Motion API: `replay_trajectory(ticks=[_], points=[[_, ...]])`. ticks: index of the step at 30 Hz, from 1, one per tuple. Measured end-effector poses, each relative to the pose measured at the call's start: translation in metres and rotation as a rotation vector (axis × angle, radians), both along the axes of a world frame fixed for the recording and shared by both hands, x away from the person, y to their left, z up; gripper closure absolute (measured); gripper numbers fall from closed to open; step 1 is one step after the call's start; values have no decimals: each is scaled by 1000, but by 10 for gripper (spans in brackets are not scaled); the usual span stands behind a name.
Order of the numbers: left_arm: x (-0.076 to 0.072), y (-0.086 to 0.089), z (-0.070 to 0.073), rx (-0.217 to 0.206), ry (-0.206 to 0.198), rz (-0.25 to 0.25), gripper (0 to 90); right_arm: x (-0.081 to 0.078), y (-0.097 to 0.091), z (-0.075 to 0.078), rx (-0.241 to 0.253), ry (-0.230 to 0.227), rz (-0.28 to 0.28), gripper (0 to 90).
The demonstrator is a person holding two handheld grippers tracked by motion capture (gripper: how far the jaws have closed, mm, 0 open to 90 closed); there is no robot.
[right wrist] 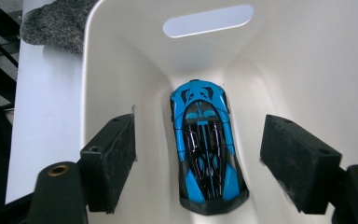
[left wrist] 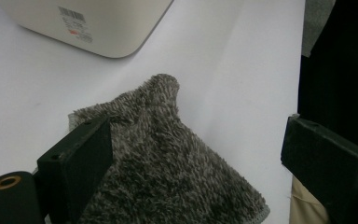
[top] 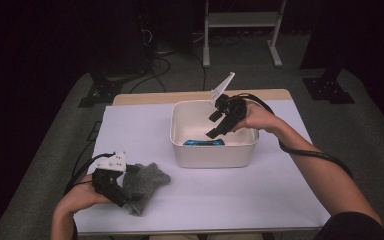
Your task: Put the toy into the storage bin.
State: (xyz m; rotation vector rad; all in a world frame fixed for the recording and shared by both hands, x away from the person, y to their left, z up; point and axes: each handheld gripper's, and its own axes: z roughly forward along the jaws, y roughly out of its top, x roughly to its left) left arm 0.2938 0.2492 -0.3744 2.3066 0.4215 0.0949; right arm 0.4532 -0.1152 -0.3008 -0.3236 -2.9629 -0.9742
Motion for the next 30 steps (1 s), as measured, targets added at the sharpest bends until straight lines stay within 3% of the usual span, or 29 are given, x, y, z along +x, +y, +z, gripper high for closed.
replay_trajectory(ticks=[16,30], points=[[-2,1,-1,-8,4,3,83,-16,-37,38,38,-75,-66,252],[-2,1,0,-6,0,4,83,-34,-71,50,72,-105,-126,250]])
